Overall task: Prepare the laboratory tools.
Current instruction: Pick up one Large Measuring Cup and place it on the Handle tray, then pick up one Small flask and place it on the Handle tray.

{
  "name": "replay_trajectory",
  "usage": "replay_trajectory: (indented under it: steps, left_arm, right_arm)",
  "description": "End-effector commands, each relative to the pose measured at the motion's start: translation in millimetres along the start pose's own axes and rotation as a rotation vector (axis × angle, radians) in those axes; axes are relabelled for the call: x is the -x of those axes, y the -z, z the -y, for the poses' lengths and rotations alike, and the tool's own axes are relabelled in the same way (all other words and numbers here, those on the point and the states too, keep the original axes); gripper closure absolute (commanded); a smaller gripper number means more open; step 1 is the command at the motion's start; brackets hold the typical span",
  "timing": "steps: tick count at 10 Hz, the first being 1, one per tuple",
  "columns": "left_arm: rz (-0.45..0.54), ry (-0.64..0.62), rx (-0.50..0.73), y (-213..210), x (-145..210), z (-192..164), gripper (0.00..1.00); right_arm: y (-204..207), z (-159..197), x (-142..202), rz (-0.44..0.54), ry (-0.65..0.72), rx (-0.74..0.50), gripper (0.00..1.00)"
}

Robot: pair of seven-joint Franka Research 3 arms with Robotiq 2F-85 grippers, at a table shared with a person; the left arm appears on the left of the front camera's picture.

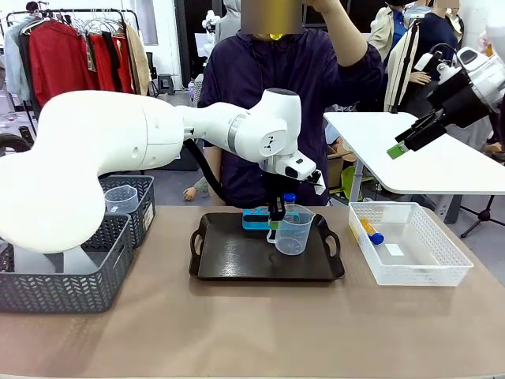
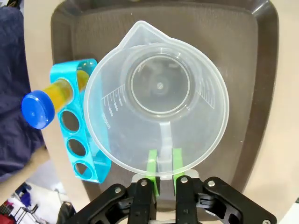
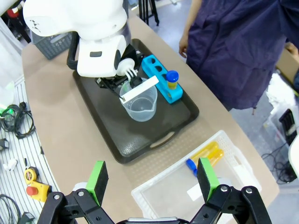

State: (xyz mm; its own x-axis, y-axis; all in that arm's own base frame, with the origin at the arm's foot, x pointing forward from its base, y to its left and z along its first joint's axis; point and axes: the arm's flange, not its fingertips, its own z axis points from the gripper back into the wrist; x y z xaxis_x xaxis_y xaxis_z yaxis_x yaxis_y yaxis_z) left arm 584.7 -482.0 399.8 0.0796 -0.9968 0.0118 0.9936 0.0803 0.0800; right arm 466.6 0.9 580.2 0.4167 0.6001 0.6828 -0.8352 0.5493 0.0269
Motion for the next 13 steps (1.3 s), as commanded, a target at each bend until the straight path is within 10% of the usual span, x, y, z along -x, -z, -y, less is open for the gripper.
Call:
replay_trajectory:
  steps: [1,4,13]
  left_arm:
    - [0.022,0.014,0.038,-8,-3,-6,0.56]
    - [0.037,-0.002,0.005,-23,6,3,0.0]
    - [0.009,-0.121,-0.156,-60,51,35,0.0]
  right_arm:
    - [-1,0,-1,0.016,-0.002,-0.009,0.0]
    - [-1,0,-1,0.016,-0.002,-0.009,0.0]
    - [-1,0,-1,0.016,-0.002,-0.009,0.0]
